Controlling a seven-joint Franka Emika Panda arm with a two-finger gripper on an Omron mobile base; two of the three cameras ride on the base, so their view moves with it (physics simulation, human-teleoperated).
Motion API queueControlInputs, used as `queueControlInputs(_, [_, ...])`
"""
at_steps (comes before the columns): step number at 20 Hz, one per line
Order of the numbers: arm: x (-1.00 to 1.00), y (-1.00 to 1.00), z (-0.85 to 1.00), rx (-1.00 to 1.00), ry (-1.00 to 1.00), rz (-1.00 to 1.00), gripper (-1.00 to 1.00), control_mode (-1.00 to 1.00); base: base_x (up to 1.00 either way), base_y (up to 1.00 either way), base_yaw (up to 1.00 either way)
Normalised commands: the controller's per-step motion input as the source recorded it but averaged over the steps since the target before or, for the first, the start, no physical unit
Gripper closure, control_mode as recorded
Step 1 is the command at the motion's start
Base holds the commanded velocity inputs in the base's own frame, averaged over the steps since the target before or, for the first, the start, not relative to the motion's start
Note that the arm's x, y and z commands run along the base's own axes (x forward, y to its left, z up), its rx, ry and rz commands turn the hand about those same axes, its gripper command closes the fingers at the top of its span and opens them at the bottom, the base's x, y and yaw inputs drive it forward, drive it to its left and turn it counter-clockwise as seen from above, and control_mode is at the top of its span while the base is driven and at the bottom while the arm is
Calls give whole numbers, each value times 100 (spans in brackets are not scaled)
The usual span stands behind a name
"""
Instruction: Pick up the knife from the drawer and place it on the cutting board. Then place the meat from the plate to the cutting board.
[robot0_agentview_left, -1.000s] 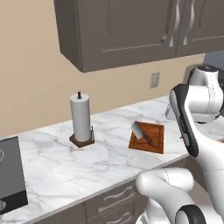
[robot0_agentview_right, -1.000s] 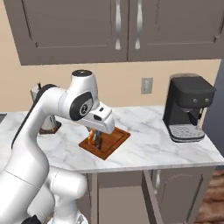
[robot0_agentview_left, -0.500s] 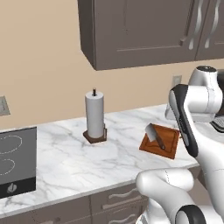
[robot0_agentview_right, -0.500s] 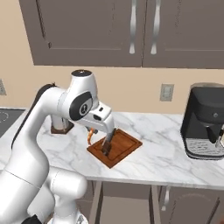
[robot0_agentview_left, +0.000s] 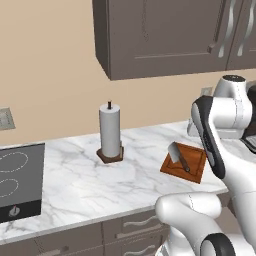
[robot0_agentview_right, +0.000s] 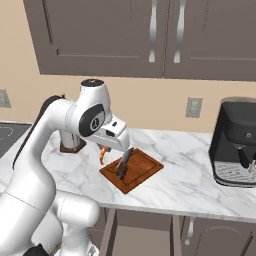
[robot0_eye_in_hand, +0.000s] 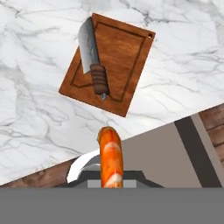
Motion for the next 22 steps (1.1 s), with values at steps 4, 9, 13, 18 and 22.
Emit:
queueControlInputs(4, [33,-4,-59,1,13,2,100,-100,0,0,0])
queueControlInputs(9, [30,-1,-59,7,4,4,100,-100,0,0,0])
queueControlInputs(13, [43,-26,-22,6,0,3,100,-100,0,0,0])
queueControlInputs(18, [45,-31,-13,3,0,2,100,-100,0,0,0])
queueControlInputs(22, [47,-25,-16,3,0,3,100,-100,0,0,0])
